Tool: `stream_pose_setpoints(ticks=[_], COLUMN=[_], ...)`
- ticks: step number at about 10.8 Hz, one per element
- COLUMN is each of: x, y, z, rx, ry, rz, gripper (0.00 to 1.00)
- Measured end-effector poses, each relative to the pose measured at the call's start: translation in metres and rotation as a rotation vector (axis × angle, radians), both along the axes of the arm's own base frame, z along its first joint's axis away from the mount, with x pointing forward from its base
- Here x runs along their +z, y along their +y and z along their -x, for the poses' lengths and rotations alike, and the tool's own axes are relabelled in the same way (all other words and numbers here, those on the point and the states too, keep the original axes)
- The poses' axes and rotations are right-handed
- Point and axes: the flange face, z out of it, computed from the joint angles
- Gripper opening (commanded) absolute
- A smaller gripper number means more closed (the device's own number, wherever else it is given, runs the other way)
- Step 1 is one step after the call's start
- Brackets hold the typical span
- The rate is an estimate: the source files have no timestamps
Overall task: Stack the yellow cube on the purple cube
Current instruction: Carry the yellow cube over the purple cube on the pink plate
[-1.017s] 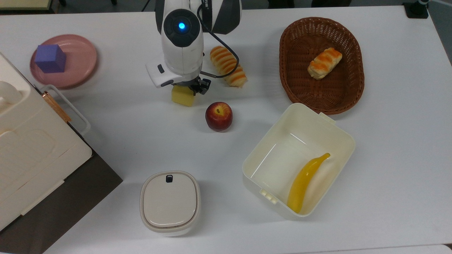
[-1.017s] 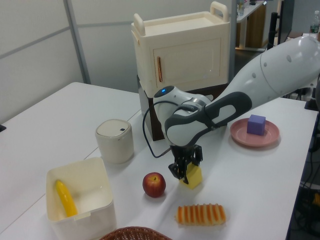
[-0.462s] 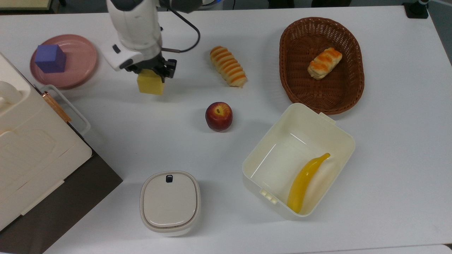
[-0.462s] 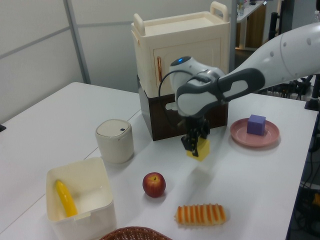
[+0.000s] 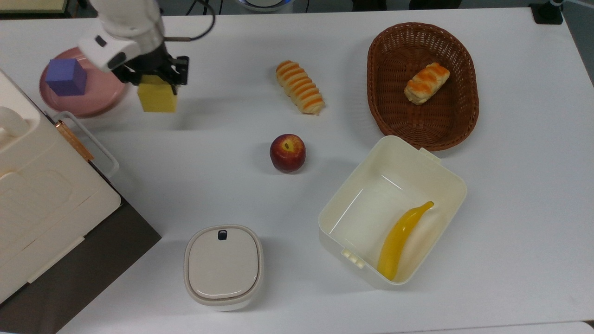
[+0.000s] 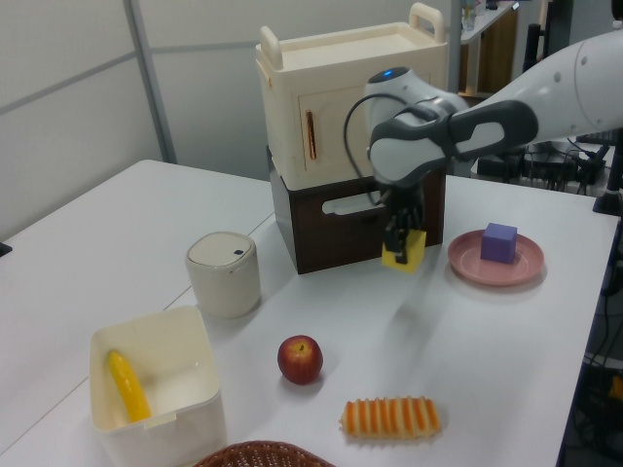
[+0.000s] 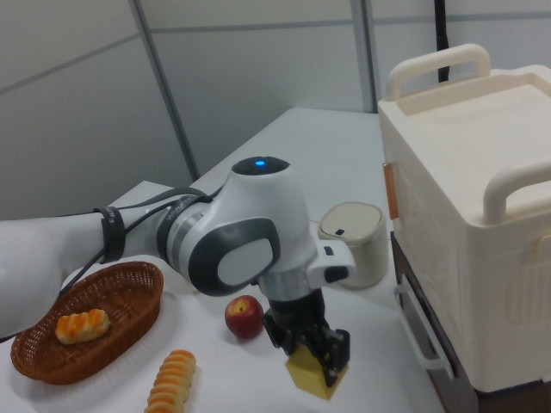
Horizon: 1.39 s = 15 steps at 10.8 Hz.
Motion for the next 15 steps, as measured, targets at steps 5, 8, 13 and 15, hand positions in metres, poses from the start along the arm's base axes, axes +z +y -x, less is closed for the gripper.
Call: stream_pose_setpoints(ticks=[5,8,13,15], x=[0.002,0.002,0.000,-0.005], y=[-0.114,-0.160,-0.217,-0.237], z=[0.047,0.073,0.085,0.088], rx=[0.139,0.108,0.111,0.113], ry=[0.024,0.030,0.037,0.042], rz=[-0.022,-0.025,-0.004,-0.002], gripper=[0.27,0.27,0.28,0.29])
